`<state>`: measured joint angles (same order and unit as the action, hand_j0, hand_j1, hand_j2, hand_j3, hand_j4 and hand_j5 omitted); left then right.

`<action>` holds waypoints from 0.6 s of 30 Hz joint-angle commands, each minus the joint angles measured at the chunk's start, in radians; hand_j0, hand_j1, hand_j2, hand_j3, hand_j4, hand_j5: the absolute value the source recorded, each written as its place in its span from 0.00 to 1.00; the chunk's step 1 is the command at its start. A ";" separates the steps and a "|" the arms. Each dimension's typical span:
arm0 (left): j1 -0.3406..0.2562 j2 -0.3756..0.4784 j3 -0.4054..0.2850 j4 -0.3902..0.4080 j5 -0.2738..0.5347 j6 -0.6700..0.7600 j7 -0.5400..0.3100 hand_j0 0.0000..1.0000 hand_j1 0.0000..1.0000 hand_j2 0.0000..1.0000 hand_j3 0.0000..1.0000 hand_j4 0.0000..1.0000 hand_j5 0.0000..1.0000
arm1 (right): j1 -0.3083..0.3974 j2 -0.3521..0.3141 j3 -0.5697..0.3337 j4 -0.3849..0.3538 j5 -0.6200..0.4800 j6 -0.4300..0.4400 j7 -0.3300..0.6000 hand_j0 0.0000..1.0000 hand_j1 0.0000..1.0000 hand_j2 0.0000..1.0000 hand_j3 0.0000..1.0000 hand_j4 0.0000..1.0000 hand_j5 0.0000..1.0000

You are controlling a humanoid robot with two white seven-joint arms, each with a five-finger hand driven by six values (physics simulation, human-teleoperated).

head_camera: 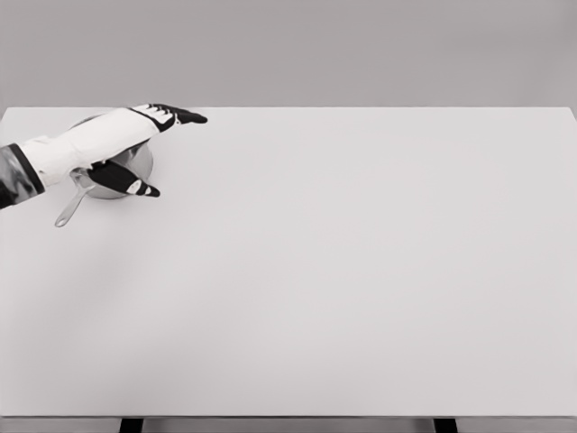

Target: Rotate pot handle

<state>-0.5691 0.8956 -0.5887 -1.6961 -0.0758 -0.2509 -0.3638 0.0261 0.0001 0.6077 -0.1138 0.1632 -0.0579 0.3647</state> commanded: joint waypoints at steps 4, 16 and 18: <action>0.006 0.006 -0.008 0.007 -0.038 -0.034 0.000 1.00 1.00 1.00 1.00 1.00 1.00 | 0.000 0.000 0.000 0.008 -0.001 0.006 0.000 1.00 1.00 1.00 1.00 1.00 1.00; -0.087 0.055 -0.075 0.197 -0.194 -0.271 -0.047 1.00 1.00 1.00 1.00 1.00 1.00 | 0.002 0.000 0.000 0.013 -0.001 0.006 0.000 1.00 1.00 1.00 1.00 1.00 1.00; -0.164 0.071 -0.168 0.204 -0.196 -0.360 -0.049 1.00 1.00 1.00 1.00 1.00 1.00 | 0.002 0.000 0.000 0.013 -0.001 0.006 0.000 1.00 1.00 1.00 1.00 1.00 1.00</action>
<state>-0.7348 0.9488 -0.6996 -1.5391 -0.2689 -0.5346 -0.4108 0.0276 0.0001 0.6072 -0.1014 0.1631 -0.0516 0.3647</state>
